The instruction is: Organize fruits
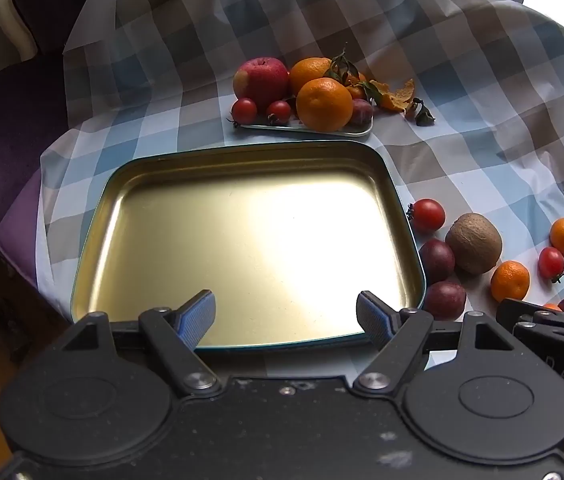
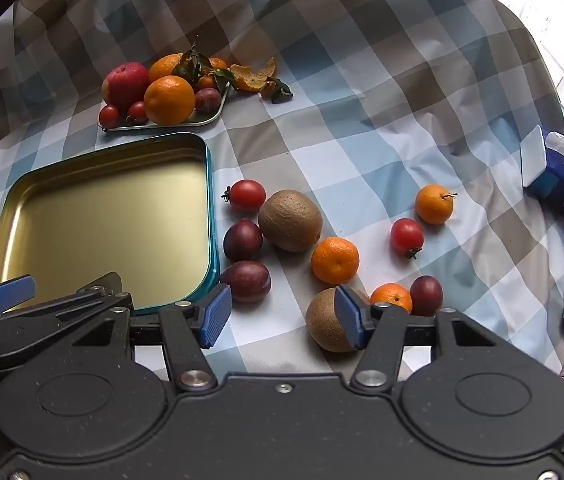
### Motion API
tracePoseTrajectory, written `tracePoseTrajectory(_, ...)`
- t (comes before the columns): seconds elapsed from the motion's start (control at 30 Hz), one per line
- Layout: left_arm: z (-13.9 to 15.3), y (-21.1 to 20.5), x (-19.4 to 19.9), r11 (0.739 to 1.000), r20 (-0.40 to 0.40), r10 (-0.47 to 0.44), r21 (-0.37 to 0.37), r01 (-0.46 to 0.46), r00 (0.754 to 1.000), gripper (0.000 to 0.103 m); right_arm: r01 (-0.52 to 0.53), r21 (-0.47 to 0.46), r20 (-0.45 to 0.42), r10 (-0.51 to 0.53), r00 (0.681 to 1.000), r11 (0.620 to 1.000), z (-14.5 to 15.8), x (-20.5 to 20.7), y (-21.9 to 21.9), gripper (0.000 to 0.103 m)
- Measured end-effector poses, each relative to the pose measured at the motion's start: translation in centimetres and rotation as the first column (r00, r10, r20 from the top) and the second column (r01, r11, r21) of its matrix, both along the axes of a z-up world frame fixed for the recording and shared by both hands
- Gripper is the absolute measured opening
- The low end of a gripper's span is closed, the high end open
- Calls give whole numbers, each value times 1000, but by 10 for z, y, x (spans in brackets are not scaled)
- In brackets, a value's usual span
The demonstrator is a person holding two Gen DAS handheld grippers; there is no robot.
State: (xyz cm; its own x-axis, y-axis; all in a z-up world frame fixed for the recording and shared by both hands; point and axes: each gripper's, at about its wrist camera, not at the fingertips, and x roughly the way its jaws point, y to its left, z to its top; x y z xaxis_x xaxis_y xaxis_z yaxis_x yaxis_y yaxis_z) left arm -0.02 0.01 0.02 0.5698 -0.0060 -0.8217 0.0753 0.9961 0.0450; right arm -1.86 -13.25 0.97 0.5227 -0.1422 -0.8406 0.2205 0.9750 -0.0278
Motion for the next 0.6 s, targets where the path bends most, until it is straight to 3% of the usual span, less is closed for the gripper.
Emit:
tracePoseTrajectory(0.27, -3, -1, -2, 1000, -5, 20, 1, -20, 1000, 80, 17, 33, -18, -16, 1000, 999, 0, -4, -6, 61)
tracePoseTrajectory(0.6, -4, 1, 2, 1000, -23, 24, -10, -24, 999, 80, -20, 12, -30, 20, 999, 1000, -8, 3, 2, 61)
